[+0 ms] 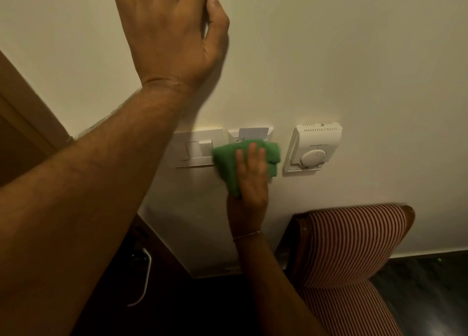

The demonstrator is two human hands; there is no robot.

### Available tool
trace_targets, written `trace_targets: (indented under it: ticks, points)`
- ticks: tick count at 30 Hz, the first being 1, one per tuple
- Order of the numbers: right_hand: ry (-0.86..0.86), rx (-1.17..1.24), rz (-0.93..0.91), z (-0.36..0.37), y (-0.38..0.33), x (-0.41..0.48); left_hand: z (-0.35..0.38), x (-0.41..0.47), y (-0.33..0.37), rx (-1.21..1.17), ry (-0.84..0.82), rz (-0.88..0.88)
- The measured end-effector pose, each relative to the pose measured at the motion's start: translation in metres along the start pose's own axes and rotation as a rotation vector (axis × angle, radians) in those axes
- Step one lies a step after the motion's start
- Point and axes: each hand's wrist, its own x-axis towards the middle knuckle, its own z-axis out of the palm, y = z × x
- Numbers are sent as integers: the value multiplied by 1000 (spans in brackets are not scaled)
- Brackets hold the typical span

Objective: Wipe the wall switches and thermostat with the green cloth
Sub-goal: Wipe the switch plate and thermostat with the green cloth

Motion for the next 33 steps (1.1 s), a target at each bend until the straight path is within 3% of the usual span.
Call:
trace_targets:
  ticks: [4, 12, 19, 25, 27, 33]
  points:
    - [96, -39, 147, -11, 13, 4, 6, -1, -1, -1, 32, 18]
    - [-47, 36, -91, 13, -20, -1, 19, 9, -9, 19, 107, 101]
    - [119, -42, 162, -7, 12, 2, 21, 7, -9, 32, 113, 92]
    - [-22, 61, -100, 19, -24, 1, 24, 12, -12, 70, 121, 117]
    - [-18, 40, -113, 14, -19, 4, 25, 11, -12, 57, 118, 110]
    - [164, 3, 159, -6, 9, 10, 25, 9, -11, 60, 126, 98]
